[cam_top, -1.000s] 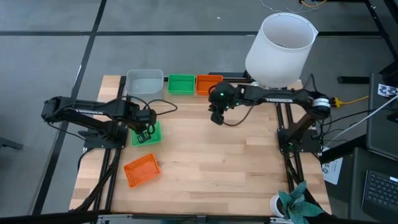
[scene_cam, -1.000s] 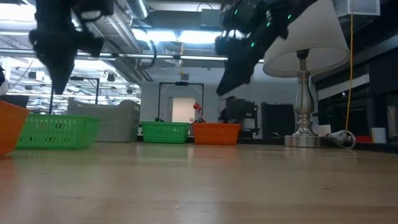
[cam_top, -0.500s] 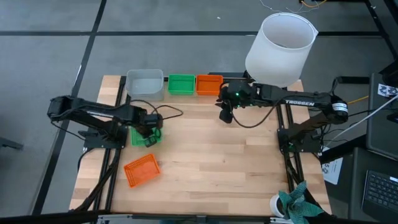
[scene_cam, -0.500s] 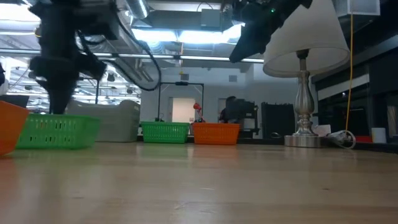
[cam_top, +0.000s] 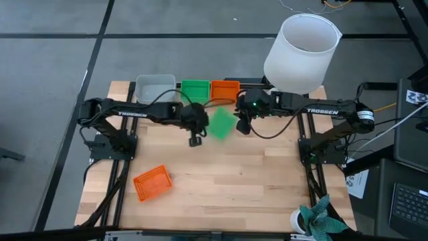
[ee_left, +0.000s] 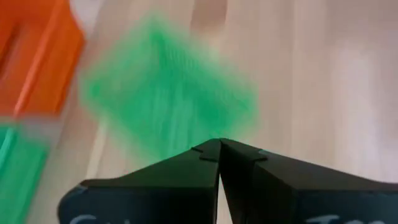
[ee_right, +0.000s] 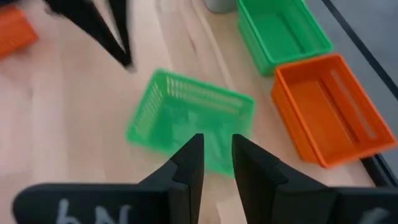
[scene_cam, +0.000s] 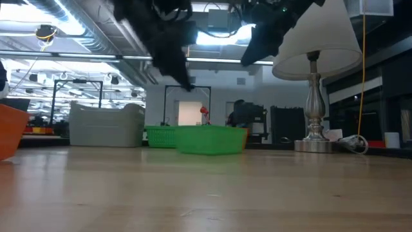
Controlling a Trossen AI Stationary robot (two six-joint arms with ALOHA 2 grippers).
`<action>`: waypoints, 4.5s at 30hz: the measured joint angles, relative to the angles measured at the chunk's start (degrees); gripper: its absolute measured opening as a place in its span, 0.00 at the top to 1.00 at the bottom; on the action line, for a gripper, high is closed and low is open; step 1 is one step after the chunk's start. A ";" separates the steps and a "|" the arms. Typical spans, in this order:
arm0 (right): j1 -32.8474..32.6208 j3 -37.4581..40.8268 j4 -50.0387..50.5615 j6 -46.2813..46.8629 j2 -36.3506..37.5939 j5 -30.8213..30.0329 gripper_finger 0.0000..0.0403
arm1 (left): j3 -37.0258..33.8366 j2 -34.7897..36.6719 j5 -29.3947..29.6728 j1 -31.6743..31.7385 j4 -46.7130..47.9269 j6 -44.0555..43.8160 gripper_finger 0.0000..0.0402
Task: Stack baskets by color
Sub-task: Adjust the orange bin, then stack the orange bin into the top orange bin
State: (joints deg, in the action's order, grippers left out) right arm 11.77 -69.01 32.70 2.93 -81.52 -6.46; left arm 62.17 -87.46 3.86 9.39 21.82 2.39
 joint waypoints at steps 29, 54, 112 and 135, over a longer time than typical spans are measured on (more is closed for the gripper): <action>-0.02 0.00 2.87 -3.15 -0.01 -6.64 0.79 | -6.29 -0.96 -21.18 -33.39 24.37 -56.76 1.00; -0.02 0.00 3.05 -1.48 -0.01 -6.49 0.79 | -15.14 0.30 -1.02 -4.44 -25.41 -9.34 1.00; -11.96 0.02 -42.23 24.68 -35.49 -2.33 0.45 | -15.16 27.43 10.70 -3.02 18.47 -12.50 1.00; -13.14 -12.73 -30.92 1.39 -35.85 -0.09 0.98 | -15.16 27.43 10.70 -3.02 18.48 -12.35 1.00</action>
State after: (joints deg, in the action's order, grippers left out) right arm -1.37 -81.75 1.78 4.33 -117.37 -6.54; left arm 47.00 -60.03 14.57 6.37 40.30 -9.96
